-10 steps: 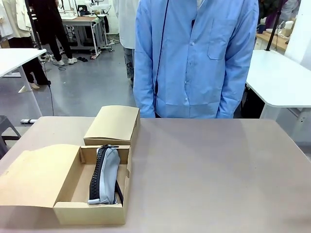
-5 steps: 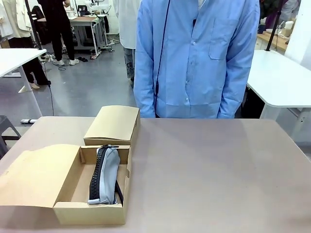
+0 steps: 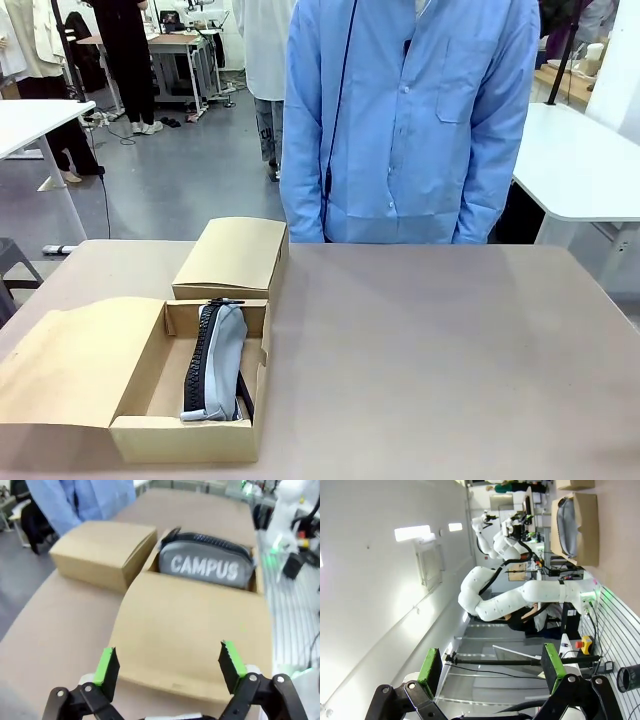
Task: Place items inside the box.
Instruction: Close the lid of the Mailer Box closest to the robot.
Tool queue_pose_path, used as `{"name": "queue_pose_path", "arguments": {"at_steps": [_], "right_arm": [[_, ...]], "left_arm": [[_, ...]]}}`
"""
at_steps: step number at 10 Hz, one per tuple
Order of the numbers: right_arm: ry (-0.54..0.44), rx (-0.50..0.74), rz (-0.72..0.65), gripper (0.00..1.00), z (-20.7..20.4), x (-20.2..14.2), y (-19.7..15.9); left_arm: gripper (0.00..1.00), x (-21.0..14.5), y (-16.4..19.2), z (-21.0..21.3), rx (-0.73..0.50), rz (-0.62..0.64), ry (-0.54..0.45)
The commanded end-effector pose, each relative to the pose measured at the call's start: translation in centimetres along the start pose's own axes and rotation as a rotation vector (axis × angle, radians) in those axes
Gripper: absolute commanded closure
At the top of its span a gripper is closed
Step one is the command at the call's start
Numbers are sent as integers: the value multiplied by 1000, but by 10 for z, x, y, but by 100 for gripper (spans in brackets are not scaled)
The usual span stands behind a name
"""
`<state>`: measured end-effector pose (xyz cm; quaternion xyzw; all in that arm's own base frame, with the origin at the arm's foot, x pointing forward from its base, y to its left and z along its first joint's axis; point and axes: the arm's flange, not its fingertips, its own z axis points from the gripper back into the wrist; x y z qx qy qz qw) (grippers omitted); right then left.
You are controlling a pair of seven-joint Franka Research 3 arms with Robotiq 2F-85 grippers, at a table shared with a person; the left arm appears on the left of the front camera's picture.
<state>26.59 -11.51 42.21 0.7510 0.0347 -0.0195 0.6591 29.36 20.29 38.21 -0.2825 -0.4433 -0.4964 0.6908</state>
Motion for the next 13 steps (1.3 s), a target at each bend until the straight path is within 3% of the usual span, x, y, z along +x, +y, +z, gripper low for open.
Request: {"name": "queue_pose_path", "arguments": {"at_steps": [1,6,11,13], "right_arm": [[-3,15,2,0,0,0,4],[-3,15,2,0,0,0,4],[-3,15,2,0,0,0,4],[-3,15,2,0,0,0,4]], "left_arm": [[0,-25,13,5,8,-33,56],[0,-82,30,-20,-20,61,278],[0,-100,20,-75,-165,103,251],[0,-84,6,-88,-199,66,86]]}}
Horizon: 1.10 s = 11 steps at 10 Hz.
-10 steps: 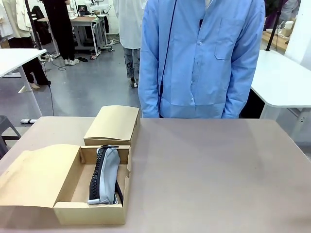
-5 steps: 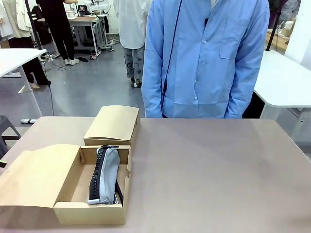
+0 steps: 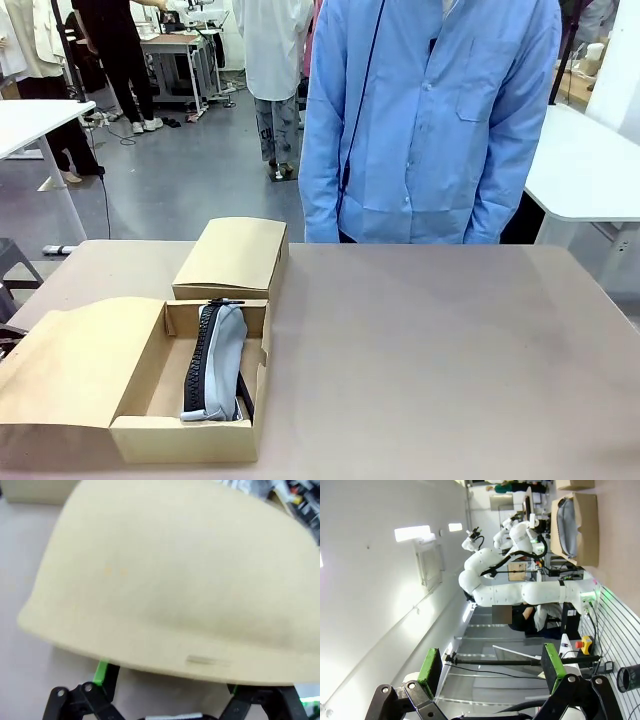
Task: Place items inside the box.
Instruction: Close the lid of the Mailer Box closest to the robot.
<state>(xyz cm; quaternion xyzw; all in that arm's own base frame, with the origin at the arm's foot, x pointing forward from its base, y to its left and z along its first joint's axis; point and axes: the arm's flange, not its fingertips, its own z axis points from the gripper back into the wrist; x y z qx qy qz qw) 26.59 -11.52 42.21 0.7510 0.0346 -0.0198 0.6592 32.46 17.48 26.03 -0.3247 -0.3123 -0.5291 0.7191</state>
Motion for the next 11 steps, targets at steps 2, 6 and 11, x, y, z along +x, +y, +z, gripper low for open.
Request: {"name": "queue_pose_path", "arguments": {"at_steps": [2,6,11], "right_arm": [[-2,15,2,0,0,0,4],[-2,15,2,0,0,0,4],[-2,15,2,0,0,0,4]], "left_arm": [[0,27,-21,-2,-44,-21,-269],[0,89,-75,-14,-103,-110,-519],[0,173,-141,-76,-169,-179,-638]]}}
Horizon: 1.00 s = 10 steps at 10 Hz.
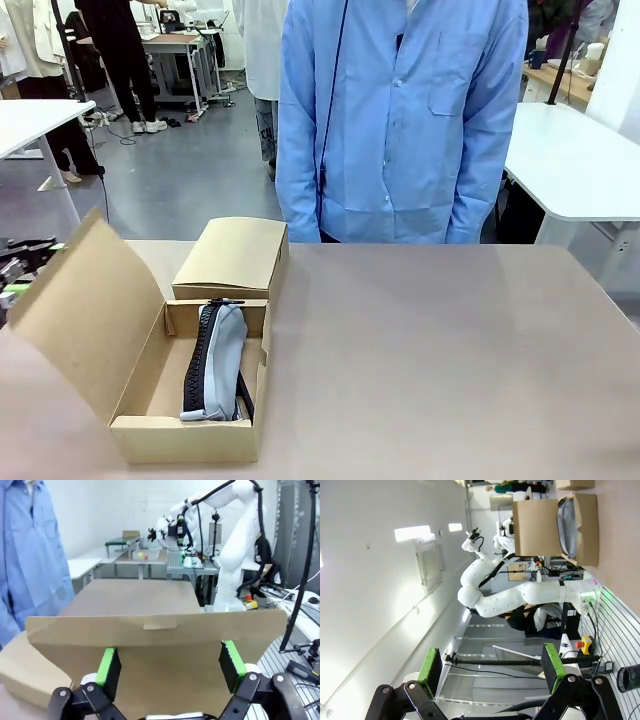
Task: Place items inside the box.
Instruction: Close the lid of the Mailer Box closest to the robot.
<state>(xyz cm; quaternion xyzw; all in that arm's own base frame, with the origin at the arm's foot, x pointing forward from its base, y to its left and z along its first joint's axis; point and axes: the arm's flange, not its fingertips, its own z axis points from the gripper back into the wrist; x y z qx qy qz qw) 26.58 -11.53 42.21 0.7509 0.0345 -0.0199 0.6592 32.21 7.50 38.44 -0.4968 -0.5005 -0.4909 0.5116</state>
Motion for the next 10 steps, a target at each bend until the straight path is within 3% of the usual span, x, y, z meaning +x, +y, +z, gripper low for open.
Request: {"name": "queue_pose_path", "arguments": {"at_steps": [1,3,5,6,8,10], "right_arm": [[-2,16,2,0,0,0,4],[-2,16,2,0,0,0,4],[-2,16,2,0,0,0,4],[-2,16,2,0,0,0,4],[-2,16,2,0,0,0,4],[-2,16,2,0,0,0,4]], "left_arm": [[0,-20,-86,-107,-7,-8,-7],[0,-35,-84,-124,-30,40,41],[0,-34,-81,-107,8,85,75],[0,-17,29,-67,-64,23,52],[0,-26,33,-68,-51,49,77],[0,-45,19,-102,36,-104,6]]}}
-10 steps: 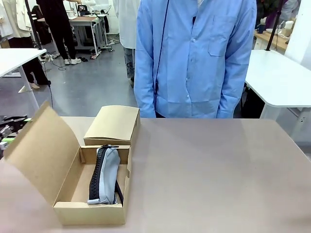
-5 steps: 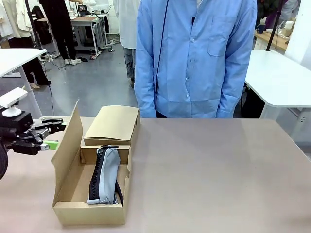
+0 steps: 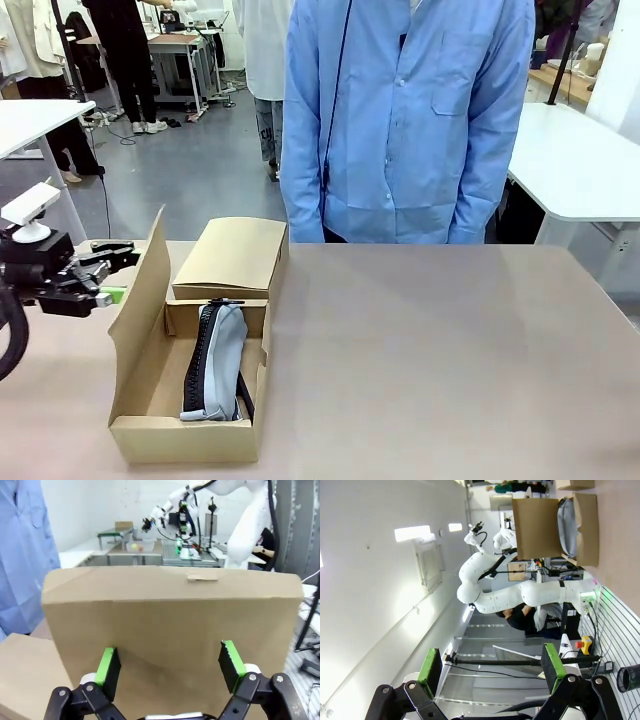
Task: Place items inside the box.
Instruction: Close the lid of the Mailer Box closest to the robot.
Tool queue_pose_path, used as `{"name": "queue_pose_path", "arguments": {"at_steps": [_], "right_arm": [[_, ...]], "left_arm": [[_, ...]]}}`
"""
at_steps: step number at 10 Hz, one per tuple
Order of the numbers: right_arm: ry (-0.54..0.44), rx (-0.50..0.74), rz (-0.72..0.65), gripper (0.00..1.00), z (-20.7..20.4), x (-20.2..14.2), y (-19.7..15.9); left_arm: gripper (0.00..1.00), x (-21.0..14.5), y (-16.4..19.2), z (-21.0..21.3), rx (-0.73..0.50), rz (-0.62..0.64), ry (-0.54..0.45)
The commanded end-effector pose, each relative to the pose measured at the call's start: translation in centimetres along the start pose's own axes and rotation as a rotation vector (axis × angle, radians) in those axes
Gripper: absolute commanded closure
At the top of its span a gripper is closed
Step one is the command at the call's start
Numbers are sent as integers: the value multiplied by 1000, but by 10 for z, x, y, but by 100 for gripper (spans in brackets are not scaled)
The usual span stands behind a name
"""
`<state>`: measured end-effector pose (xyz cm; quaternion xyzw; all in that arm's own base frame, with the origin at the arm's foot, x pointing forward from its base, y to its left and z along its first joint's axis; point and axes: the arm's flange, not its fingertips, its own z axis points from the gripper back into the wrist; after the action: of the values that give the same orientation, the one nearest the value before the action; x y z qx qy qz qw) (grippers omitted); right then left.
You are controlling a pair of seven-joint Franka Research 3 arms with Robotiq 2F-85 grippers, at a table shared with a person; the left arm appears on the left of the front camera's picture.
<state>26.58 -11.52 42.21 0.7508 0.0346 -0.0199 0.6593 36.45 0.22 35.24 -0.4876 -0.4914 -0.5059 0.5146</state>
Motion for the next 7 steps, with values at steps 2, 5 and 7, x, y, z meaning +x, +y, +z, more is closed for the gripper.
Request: {"name": "queue_pose_path", "arguments": {"at_steps": [2,5,7], "right_arm": [[-2,16,2,0,0,0,4],[-2,16,2,0,0,0,4],[-2,16,2,0,0,0,4]], "left_arm": [[0,-21,-25,-53,46,-108,-39],[0,-41,-34,-75,44,-97,40],[0,-48,-41,-84,48,-89,127]]}}
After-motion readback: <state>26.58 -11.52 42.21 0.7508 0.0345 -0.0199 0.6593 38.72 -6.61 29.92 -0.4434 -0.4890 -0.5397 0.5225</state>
